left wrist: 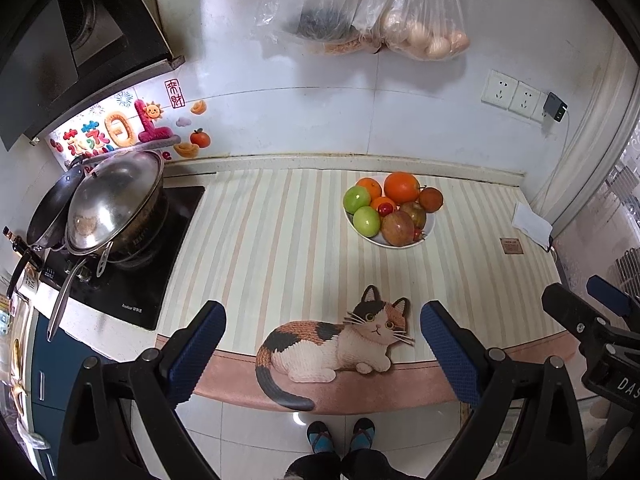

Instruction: Organize fruits

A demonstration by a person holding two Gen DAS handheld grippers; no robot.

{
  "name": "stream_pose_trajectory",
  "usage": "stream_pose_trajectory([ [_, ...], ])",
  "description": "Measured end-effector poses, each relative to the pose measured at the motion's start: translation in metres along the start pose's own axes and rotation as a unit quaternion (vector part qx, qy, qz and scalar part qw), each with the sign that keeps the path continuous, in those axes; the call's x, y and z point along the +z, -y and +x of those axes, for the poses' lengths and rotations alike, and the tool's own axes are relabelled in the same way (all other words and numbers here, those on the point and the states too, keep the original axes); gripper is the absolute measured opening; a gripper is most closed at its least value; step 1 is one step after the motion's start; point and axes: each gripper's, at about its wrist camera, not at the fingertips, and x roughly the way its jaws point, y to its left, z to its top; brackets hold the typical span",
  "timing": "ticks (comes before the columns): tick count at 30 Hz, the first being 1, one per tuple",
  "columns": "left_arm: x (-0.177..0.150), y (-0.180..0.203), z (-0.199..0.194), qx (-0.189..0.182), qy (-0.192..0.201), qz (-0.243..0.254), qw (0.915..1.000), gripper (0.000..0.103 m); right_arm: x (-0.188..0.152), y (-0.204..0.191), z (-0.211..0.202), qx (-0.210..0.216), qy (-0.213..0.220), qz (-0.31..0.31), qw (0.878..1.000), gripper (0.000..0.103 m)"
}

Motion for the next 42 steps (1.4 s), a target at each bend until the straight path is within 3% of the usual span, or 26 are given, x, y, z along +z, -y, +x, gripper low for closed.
stream_pose_trajectory([
  [42,0.011,0.004,0.009,-0.009,0.002,0.001,1.0,0.1,0.004,0.003,0.008,-0.023,0.0,0.01,1.0,0.103],
])
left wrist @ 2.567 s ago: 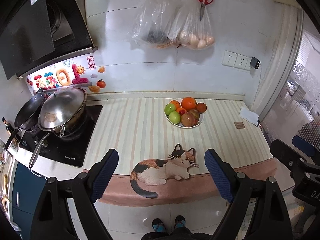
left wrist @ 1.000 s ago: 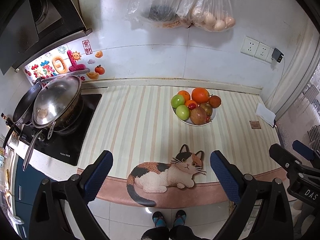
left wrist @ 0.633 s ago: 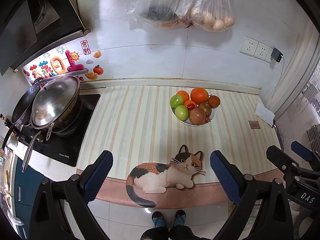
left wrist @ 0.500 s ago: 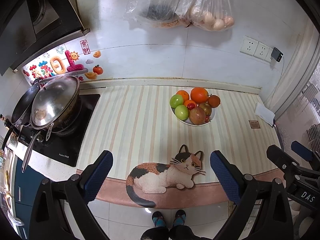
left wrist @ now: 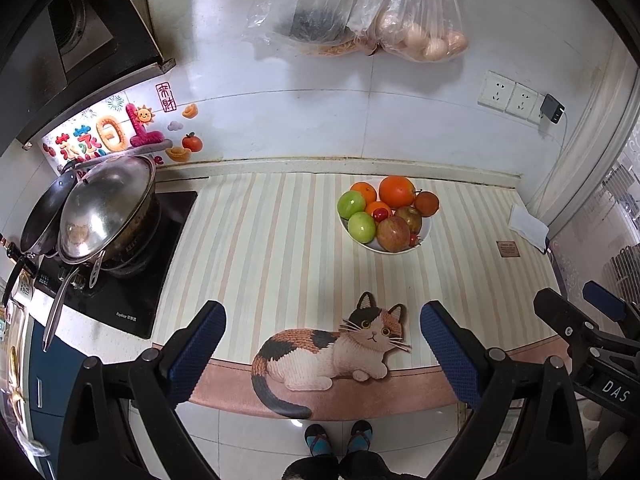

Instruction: Organize fruits

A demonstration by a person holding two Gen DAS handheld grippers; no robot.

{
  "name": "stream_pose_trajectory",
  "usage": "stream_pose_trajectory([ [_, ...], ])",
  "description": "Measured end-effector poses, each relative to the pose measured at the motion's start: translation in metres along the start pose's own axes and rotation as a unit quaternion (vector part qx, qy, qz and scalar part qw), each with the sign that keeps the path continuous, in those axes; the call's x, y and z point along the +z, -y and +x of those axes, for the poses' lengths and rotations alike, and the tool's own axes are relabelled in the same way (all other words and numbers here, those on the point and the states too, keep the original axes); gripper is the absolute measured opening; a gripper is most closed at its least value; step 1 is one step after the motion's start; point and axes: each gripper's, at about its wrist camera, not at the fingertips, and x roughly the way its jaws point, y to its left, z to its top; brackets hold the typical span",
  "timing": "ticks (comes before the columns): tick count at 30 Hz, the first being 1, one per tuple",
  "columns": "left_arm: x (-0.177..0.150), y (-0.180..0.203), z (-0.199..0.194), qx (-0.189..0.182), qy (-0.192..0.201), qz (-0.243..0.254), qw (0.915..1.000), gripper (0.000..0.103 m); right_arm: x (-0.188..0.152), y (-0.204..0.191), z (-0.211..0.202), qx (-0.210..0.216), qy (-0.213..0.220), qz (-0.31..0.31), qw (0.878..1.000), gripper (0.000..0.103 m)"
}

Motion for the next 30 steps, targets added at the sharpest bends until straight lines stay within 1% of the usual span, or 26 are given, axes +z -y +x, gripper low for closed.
stream_pose_trajectory([
  [10,0.0006,-0.0016,0.0,-0.007,-0.002,0.006,1.0,0.1,0.001,-0.0013,0.0005,-0.002,0.0,0.002,1.0,0.103],
  [30,0.0018,-0.0038,-0.0077,-0.004,0.008,0.008,0.9999,0.1,0.0043,-0.003,-0.0044,-0.006,0.007,0.003,1.0,0.103],
])
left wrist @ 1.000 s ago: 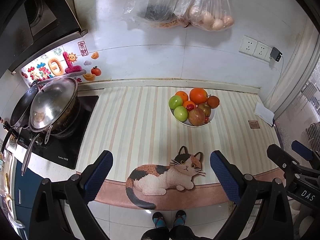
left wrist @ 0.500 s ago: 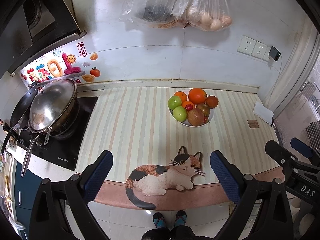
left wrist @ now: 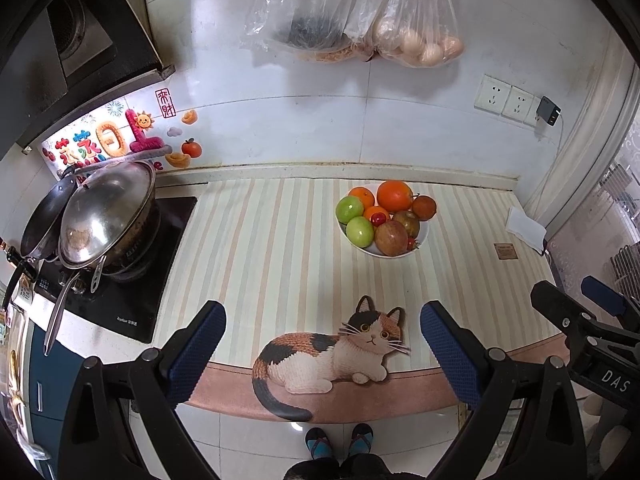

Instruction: Organize fruits

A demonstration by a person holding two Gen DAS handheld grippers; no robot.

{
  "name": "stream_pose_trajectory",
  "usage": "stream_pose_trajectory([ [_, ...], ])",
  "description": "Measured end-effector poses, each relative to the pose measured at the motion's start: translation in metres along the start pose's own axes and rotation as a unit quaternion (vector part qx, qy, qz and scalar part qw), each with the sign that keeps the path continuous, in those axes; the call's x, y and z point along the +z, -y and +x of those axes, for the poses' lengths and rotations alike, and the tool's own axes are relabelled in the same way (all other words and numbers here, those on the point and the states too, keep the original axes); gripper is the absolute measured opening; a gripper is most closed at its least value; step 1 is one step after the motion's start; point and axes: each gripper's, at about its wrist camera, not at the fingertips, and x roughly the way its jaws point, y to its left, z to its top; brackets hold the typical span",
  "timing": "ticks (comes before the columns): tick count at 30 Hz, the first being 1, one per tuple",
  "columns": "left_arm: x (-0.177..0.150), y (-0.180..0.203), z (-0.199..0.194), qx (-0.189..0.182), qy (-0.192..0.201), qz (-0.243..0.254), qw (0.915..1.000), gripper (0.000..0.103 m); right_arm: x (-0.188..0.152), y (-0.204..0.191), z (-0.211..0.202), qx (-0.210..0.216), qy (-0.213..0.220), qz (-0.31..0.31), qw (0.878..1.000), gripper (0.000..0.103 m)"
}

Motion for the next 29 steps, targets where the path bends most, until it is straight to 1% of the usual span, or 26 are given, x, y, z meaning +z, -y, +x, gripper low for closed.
stream_pose_trajectory([
  [29,0.0016,-0.0003,-0.0007,-0.003,0.002,0.0,1.0,0.1,0.0007,-0.0022,-0.0047,-0.001,0.003,0.001,1.0,0.103],
])
